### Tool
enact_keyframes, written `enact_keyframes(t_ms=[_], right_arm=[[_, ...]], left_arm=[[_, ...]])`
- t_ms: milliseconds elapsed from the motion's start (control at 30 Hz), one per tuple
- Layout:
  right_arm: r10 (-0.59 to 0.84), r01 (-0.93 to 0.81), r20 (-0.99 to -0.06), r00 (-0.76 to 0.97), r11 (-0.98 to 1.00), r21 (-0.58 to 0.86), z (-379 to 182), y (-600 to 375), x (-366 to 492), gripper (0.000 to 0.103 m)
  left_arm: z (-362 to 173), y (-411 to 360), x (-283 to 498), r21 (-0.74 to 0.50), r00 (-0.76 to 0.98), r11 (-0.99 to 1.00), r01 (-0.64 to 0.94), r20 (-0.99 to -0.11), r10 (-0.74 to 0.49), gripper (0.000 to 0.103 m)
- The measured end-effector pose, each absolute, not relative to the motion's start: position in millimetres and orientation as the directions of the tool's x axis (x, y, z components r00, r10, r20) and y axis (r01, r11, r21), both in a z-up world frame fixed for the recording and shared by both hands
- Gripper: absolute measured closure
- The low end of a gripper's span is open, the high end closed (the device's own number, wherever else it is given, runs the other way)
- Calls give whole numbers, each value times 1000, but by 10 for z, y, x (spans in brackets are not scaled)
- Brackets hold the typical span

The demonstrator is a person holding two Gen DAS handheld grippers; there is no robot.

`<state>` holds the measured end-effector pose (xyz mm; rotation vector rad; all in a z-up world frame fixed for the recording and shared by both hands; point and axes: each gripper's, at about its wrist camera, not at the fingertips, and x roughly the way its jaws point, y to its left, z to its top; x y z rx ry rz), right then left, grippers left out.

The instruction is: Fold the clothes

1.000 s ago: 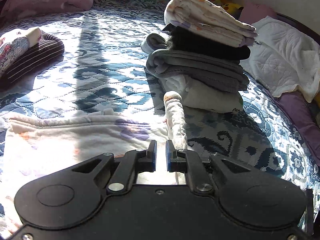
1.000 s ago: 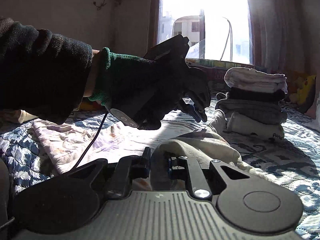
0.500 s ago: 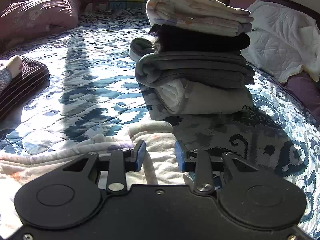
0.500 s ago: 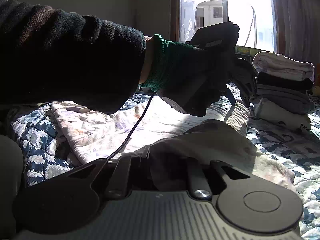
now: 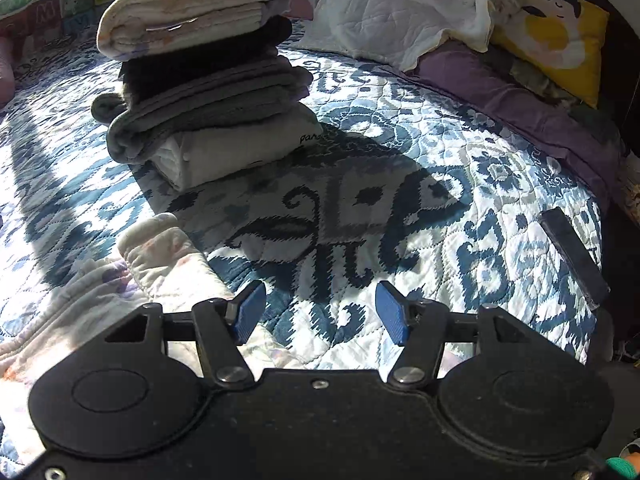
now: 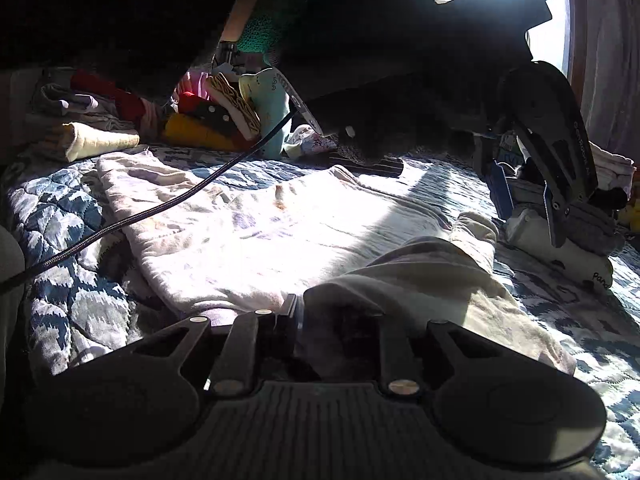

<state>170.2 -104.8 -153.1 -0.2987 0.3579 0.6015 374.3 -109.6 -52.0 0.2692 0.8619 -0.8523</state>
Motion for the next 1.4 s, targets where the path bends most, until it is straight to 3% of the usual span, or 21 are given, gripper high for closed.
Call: enact_keyframes(t_ms=[67,167,200,233,267,333,400,467,533,600,733,900,1067,1200,1267,1400], right_arm=[[485,-591,-409,773,785,-188,-1539,-1020,1685,76],[473,-583,-405,782,785,-208,-1546,-993,1668,76],[470,-580,-403,786,786,-215,-1538,-994,1660,76],[467,-576,-399,789,789,-215,-1525,-1013,1653,76],[465,-572,-395,792,792,-214,-1512,-1036,1646,75],[471,-571,-392,790,799,-190,-1477,-1087,1636,72],[483,-574,-392,783,803,-157,-1444,-1148,1622,66],[488,-572,-385,783,809,-137,-1430,-1207,1592,52],[483,-561,-378,790,818,-126,-1416,-1266,1559,48],[476,-542,-361,802,835,-101,-1389,-1352,1536,44],[486,-521,-325,811,853,-22,-1352,-1550,1539,38],[490,-502,-331,806,863,56,-1382,-1685,1608,40],[492,-506,-326,807,861,49,-1387,-1632,1612,42],[524,-500,-348,778,851,162,-1438,-1723,1706,60],[541,-480,-365,758,841,249,-1476,-1810,1789,77],[581,-422,-362,729,798,430,-1549,-2025,1917,82]], left_arm=[[-543,-1358,3596,-120,241,545,829,-804,-544,40],[-778,-1653,3561,-100,151,491,865,-882,-446,40],[-895,-1700,3582,-108,120,493,863,-905,-408,44],[-995,-1721,3576,-108,99,494,863,-922,-375,53],[-1052,-1722,3540,-85,102,483,872,-932,-347,80],[-1012,-1612,3428,-50,139,456,889,-918,-371,93],[-769,-1305,3384,-110,187,492,864,-836,-516,95],[-525,-930,3364,-181,272,551,815,-720,-639,95],[-400,-522,3346,-271,366,601,752,-587,-722,95],[-415,-104,3360,-368,475,660,655,-479,-738,95],[-649,479,3438,-567,640,695,443,-343,-688,95],[-857,810,3489,-728,734,611,310,-225,-641,95],[-937,786,3544,-775,760,577,256,-207,-616,95],[-1025,694,3565,-788,783,579,209,-220,-582,95],[-1062,658,3582,-790,797,585,182,-230,-558,95],[-1145,608,3628,-788,819,601,136,-252,-515,95]])
